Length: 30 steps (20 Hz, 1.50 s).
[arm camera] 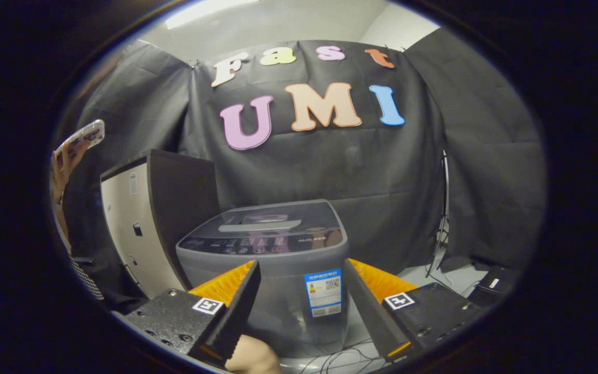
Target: Put the clothes into the washing machine and then close the washing machine lid.
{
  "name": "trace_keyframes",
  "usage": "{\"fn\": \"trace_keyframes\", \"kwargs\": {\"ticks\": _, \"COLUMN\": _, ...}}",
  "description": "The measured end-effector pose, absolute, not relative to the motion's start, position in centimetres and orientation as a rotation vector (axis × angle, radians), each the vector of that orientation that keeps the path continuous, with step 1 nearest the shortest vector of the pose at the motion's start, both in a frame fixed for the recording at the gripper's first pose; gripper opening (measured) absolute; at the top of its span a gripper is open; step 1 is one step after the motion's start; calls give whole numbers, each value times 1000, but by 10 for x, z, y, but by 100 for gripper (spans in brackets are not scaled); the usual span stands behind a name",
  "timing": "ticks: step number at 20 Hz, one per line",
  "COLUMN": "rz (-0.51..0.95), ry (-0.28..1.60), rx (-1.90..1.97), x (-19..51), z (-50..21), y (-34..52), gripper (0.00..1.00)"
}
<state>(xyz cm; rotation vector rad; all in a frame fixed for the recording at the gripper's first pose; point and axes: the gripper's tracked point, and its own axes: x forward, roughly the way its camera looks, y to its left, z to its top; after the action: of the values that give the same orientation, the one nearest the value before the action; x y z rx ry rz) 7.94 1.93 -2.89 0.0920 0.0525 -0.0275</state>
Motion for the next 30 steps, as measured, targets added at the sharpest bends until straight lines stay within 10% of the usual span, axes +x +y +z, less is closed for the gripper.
{"fn": "trace_keyframes", "kwargs": {"ticks": 30, "rz": -5, "ry": -9, "rx": 14, "x": 30, "z": -16, "y": 24, "gripper": 98}}
